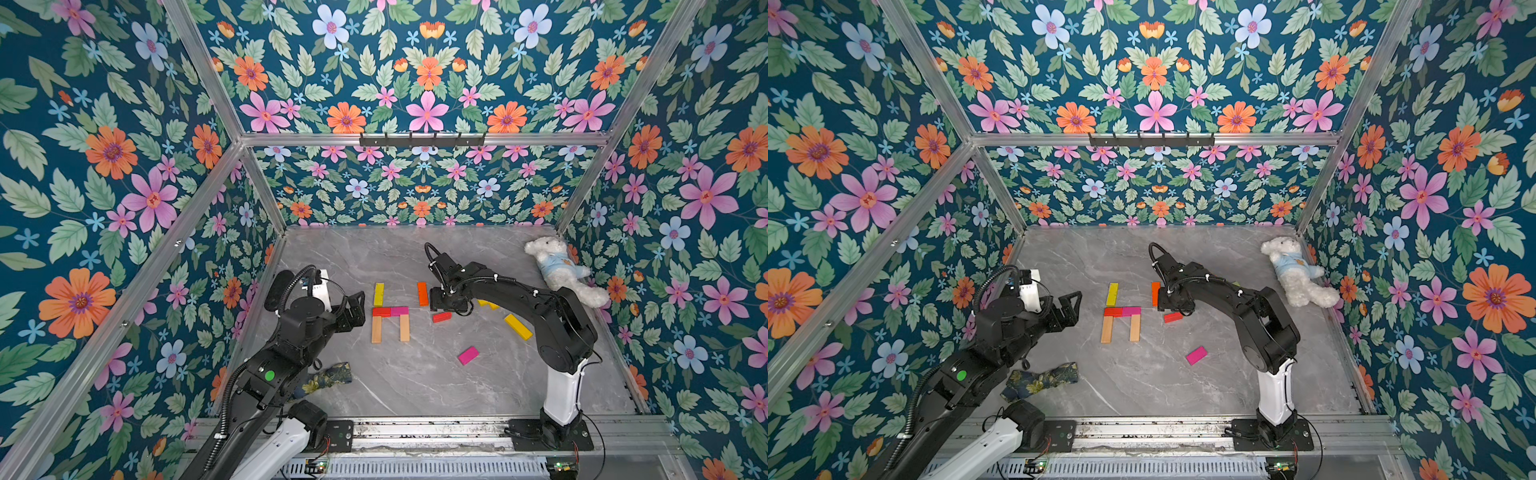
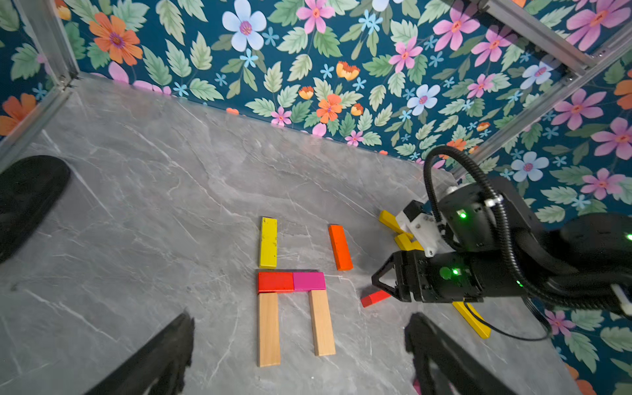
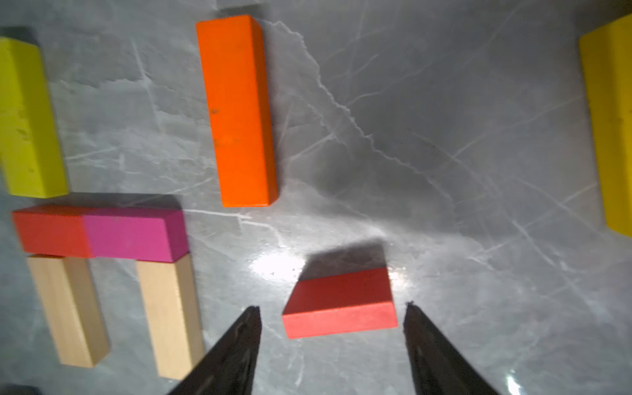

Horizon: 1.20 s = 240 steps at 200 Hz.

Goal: Assemble the letter h with building blocks
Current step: Move the building block to the center of the board.

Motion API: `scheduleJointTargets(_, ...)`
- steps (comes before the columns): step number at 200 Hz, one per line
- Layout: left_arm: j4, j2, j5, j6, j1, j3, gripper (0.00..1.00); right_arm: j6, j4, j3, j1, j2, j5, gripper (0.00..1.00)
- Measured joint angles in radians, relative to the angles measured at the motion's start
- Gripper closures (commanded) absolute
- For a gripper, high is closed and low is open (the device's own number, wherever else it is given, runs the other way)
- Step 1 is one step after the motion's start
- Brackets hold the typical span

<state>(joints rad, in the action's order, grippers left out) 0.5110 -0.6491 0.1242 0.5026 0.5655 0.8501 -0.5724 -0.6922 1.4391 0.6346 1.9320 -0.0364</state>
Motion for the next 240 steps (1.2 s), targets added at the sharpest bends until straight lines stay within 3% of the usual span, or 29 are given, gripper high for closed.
scheduleJointTargets(34,-0.031,-0.011,-0.035,0.024,0.0,-0.012,0.0,0.054,0.059,-0.093,0.004,-0.055,-0.019,0.5)
scheduleJointTargets(61,-0.04,-0.018,-0.043,0.04,0.0,-0.012,0.0,0.076,0.088,-0.023,0.0,-0.024,-0.047,0.6)
scheduleJointTargets(97,-0.042,-0.019,-0.048,0.045,0.0,-0.012,0.0,0.104,0.015,0.143,0.001,0.133,-0.109,0.65)
scheduleJointTargets(134,-0.04,-0.013,-0.044,0.044,0.0,-0.009,0.01,0.12,-0.048,0.1,0.018,0.11,-0.141,0.7)
scheduleJointTargets(194,-0.037,-0.006,-0.016,0.021,0.0,0.002,0.0,0.137,-0.119,0.002,0.157,0.029,-0.184,0.72)
scheduleJointTargets(201,-0.035,-0.005,-0.016,0.021,0.0,0.001,0.0,0.132,-0.123,-0.008,0.164,0.014,-0.188,0.68)
scheduleJointTargets(221,-0.033,0.001,-0.013,0.017,0.0,-0.002,0.0,0.101,-0.121,-0.043,0.171,-0.048,-0.199,0.37)
scheduleJointTargets(240,-0.032,0.006,-0.011,0.013,0.0,-0.002,0.0,0.103,-0.108,-0.055,0.16,-0.082,-0.172,0.29)
